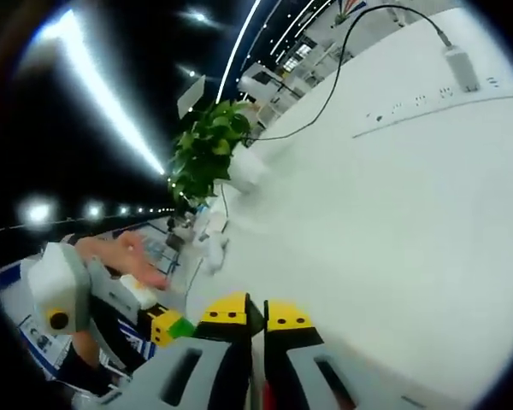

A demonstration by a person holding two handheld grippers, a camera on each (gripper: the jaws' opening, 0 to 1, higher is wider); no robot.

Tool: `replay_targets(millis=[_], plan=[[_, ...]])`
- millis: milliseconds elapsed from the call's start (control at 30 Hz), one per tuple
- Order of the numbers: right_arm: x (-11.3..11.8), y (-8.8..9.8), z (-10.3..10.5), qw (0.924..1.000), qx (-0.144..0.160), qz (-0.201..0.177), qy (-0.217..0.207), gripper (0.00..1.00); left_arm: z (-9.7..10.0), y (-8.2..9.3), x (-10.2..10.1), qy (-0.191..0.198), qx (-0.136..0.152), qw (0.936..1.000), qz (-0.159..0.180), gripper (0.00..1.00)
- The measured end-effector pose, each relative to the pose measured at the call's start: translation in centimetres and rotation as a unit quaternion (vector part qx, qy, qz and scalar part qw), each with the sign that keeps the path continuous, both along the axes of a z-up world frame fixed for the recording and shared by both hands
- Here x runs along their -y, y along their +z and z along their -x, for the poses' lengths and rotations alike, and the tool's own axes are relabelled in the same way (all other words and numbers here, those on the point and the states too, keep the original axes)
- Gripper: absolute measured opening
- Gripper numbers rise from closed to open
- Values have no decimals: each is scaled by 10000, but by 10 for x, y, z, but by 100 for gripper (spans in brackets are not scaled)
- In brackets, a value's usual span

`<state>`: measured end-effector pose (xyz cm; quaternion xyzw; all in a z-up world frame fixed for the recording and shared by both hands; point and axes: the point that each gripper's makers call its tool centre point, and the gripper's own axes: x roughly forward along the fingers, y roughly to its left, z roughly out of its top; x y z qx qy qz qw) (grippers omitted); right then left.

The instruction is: Open container latches remove lid place lid upside down on tabletop take tomato from container place on tabletop

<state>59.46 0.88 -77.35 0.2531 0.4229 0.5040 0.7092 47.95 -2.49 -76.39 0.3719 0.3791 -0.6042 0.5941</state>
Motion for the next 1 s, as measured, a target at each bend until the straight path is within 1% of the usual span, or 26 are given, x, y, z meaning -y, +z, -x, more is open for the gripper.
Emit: replay_targets(millis=[33,67,100,133,267,300,367,433,467,500,533,567,633,767,833,933,1000], plan=[[0,0,0,10000,82,18,-30,0,4,-1,-1,-77,-23,10000,-34,68],[0,1,1,9999,149,34,-48,0,5,-1,-1,-75,-15,10000,-35,70],[0,1,-2,9998,172,71,-72,0,2,-2,-2,-27,110,9999,-57,71],[1,1,-5,9997,196,90,-85,0,7,-2,-2,-117,42,9999,-61,72],[2,2,-10,9992,319,153,-163,1,5,-1,-2,-48,45,10000,-9,72],[2,2,-11,9988,418,178,-200,1,5,-1,-2,-42,44,10000,6,72],[3,3,-16,9964,774,251,-258,1,5,-1,-3,-41,44,10000,36,72],[5,5,-15,9922,1147,379,-313,0,4,-1,-3,-38,46,10000,62,71],[5,10,-15,9912,1225,289,-418,0,4,-1,-3,-42,58,9999,74,71],[6,14,-14,9921,1147,200,-460,0,4,-1,-3,-40,62,9999,82,71],[6,21,-13,9936,993,39,-533,0,4,-1,-3,-36,65,9999,83,71],[8,23,-15,9936,977,28,-563,0,4,-1,-3,-32,69,9999,76,71],[15,28,-20,9916,1119,72,-638,0,5,-1,-4,7,73,10000,25,71],[27,34,-18,9896,1270,76,-665,0,5,0,-5,15,88,10000,17,71],[32,35,-14,9879,1388,83,-688,0,4,1,-5,22,90,9999,87,71],[35,37,-8,9832,1707,179,-613,0,3,1,-4,59,110,9998,147,70],[37,39,-2,9828,1732,180,-622,0,3,3,-2,143,71,9996,253,69]])
